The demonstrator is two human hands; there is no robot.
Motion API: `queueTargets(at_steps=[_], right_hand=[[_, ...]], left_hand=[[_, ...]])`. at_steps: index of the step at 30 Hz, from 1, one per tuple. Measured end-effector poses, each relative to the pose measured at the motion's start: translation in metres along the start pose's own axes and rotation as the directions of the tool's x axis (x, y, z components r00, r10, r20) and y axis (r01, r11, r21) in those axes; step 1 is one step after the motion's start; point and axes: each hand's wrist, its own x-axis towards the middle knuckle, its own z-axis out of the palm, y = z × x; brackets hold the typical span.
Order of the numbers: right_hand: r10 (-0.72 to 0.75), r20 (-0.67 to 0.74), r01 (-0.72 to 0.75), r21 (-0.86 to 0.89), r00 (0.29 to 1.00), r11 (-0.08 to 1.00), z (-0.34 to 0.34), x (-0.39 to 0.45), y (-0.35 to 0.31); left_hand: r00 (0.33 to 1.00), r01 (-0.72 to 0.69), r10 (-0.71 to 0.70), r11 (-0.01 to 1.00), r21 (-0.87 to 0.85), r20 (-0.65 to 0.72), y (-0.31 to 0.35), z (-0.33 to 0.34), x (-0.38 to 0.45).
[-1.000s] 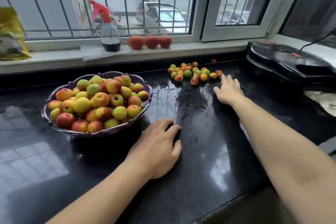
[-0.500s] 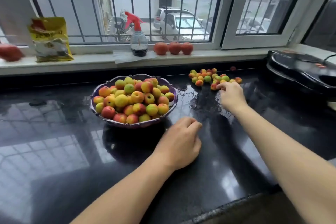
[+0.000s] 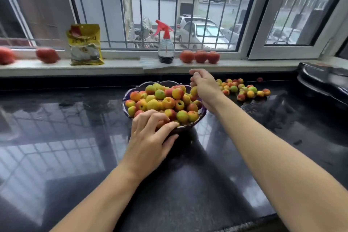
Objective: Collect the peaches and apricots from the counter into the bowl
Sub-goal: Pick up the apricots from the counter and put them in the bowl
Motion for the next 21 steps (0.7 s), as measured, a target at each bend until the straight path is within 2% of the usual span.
queueTargets(at_steps=[2,3,5,8,10,12,13,15,17,18,19,21], right_hand=[[-0.01,0.027,0.008,0.099,1.0,0.995,-0.002,0.004,0.008],[-0.018,-0.013,0.02,0.179,1.0,0.984,-0.005,0.005,0.013],[0.014,-0.183,0.043,0.301,0.983,0.953,-0.018,0.007,0.021],[0.07,-0.406,0.029,0.233,0.911,0.972,-0.031,-0.002,0.047],[0.117,-0.409,-0.023,0.227,0.905,0.974,-0.029,-0.017,0.071],[0.155,-0.378,-0.082,0.203,0.913,0.976,-0.027,-0.03,0.086],[0.151,-0.376,-0.092,0.172,0.914,0.981,-0.027,-0.034,0.087],[0.089,-0.404,-0.064,0.075,0.911,0.995,-0.03,-0.037,0.083],[0.048,-0.45,-0.094,-0.081,0.892,0.992,-0.031,-0.041,0.079],[0.041,-0.471,-0.136,-0.169,0.881,0.976,-0.031,-0.042,0.079],[0.039,-0.485,-0.185,-0.257,0.873,0.949,-0.031,-0.042,0.081],[0.034,-0.467,-0.264,-0.436,0.884,0.86,-0.034,-0.034,0.083]], left_hand=[[1.0,0.001,-0.001,0.999,-0.034,-0.013,-0.002,0.003,0.002],[1.0,0.009,-0.01,0.998,-0.057,-0.019,-0.003,0.005,0.002],[0.999,0.024,-0.026,0.995,-0.093,-0.022,-0.004,0.006,0.003],[0.999,0.04,-0.043,0.988,-0.15,-0.016,-0.012,0.001,0.002],[0.995,0.094,-0.1,0.975,-0.204,-0.017,-0.024,-0.006,0.0],[0.964,0.254,-0.266,0.926,-0.279,-0.006,-0.035,-0.013,-0.004],[0.914,0.385,-0.406,0.855,-0.348,0.015,-0.039,-0.016,-0.006],[0.731,0.591,-0.68,0.598,-0.541,0.047,-0.042,-0.025,-0.006],[0.552,0.628,-0.829,0.348,-0.696,0.084,-0.044,-0.028,-0.002],[0.49,0.633,-0.861,0.242,-0.735,0.139,-0.045,-0.026,0.0],[0.456,0.645,-0.866,0.165,-0.746,0.203,-0.045,-0.023,0.001],[0.473,0.676,-0.829,0.124,-0.726,0.299,-0.044,-0.017,0.003]])
